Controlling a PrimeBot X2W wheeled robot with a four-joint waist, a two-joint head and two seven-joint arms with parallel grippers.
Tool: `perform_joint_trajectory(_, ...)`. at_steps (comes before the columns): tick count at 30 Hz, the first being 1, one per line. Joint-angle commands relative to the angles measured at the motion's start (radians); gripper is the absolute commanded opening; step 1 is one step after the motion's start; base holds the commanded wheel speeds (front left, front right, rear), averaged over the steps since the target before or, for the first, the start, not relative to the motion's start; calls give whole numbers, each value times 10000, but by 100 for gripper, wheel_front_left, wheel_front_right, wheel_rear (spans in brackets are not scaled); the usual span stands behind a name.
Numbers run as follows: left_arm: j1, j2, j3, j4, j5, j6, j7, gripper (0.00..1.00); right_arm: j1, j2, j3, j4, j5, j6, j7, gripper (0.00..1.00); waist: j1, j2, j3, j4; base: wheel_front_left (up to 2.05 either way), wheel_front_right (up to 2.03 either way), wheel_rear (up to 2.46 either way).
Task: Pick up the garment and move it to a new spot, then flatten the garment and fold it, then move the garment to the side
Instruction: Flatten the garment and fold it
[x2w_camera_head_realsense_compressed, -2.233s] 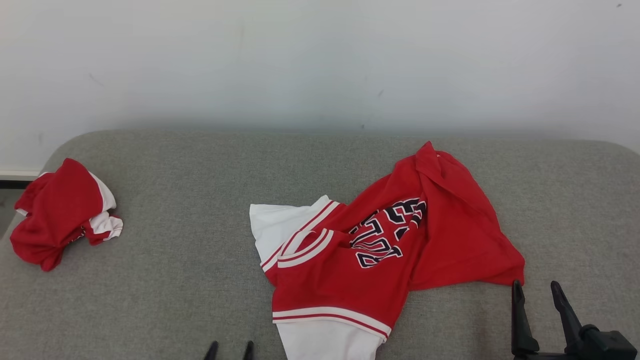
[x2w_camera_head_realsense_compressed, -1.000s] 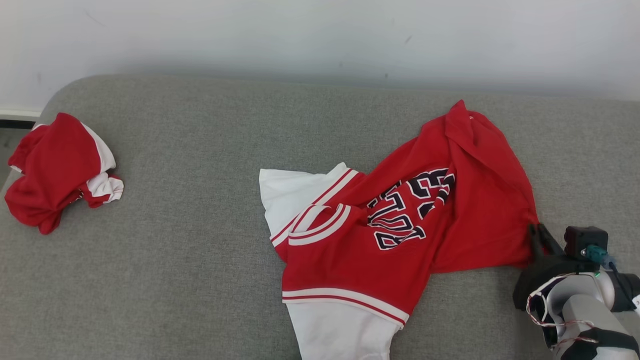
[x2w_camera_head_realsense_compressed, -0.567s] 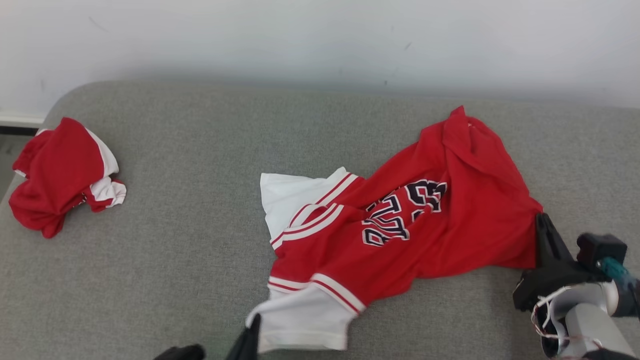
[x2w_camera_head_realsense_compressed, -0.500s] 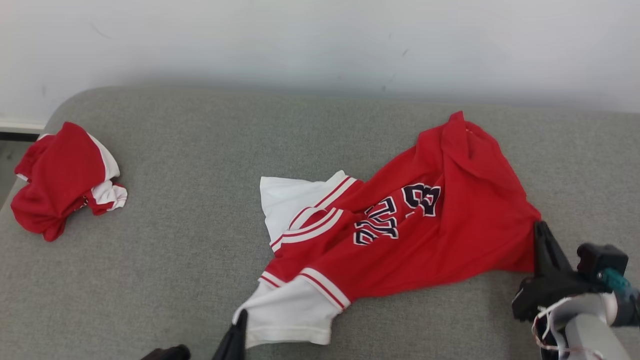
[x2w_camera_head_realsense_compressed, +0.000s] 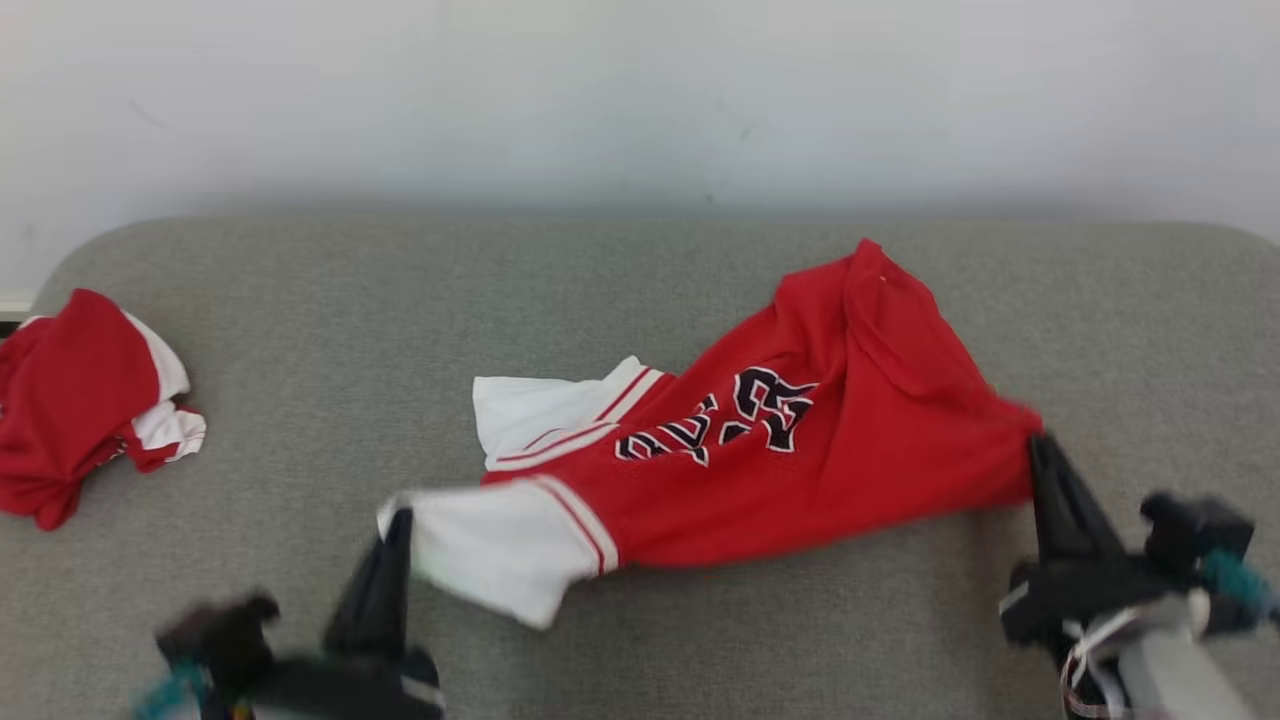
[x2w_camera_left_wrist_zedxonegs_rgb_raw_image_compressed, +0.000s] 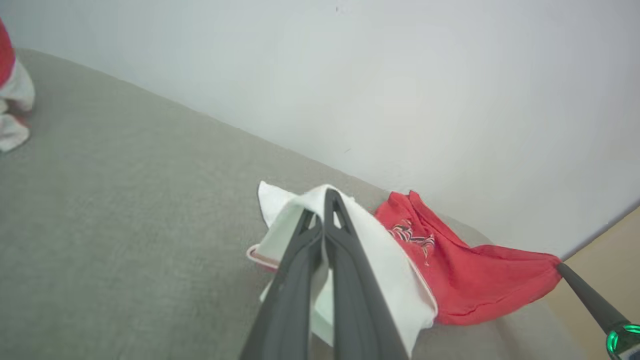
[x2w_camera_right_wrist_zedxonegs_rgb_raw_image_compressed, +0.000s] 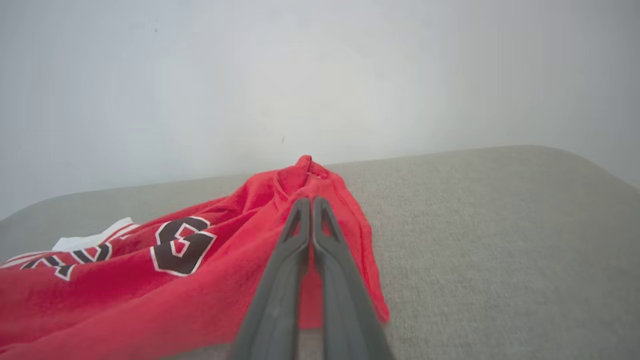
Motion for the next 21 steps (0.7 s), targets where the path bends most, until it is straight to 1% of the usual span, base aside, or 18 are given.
perform_joint_trajectory(1, -377, 147, 44, -110, -81, 16, 124, 0, -287, -97, 77, -90, 86, 15, 11, 0, 1, 0, 258, -183, 0, 0, 0)
perform_joint_trajectory(6, -2877, 802, 303, -317, -1026, 17, 1707, 0, -2271, -536, 554, -224, 646, 15, 285, 0, 1, 0, 908, -349, 0, 0, 0)
perform_joint_trajectory(8, -4069, 939, 510, -205, -1438, 92, 2455, 0, -3258, -657, 651, -181, 965, 15, 556, 0, 1, 0, 1310, -408, 0, 0, 0)
perform_joint_trajectory(11, -6065, 918, 876, 165, -2077, 443, 3378, 0, -4847, -769, 677, 71, 1515, 15, 993, 0, 1, 0, 1982, -429, 0, 0, 0)
perform_joint_trajectory(13, -7442, 940, 1037, 614, -2354, 676, 3902, 0, -5965, -799, 730, 329, 1686, 15, 1243, 0, 1, 0, 2446, -444, 0, 0, 0)
perform_joint_trajectory(15, -9015, 1022, 1187, 1232, -2415, 900, 4235, 0, -7156, -805, 712, 658, 1882, 15, 1541, 0, 1, 0, 2973, -445, 0, 0, 0)
perform_joint_trajectory(17, -10399, 974, 1283, 1954, -2491, 1053, 4388, 0, -8334, -794, 746, 1002, 1943, 15, 1721, 0, 1, 0, 3465, -476, 0, 0, 0)
perform_joint_trajectory(19, -11782, 1044, 1226, 2709, -2273, 1094, 4463, 0, -9512, -713, 489, 1441, 2115, 15, 1770, 0, 1, 0, 3929, -520, 0, 0, 0)
perform_joint_trajectory(21, -13165, 1016, 1310, 3361, -2177, 1179, 4300, 0, -10681, -647, 256, 1960, 2165, 15, 1782, 0, 1, 0, 4354, -578, 0, 0, 0)
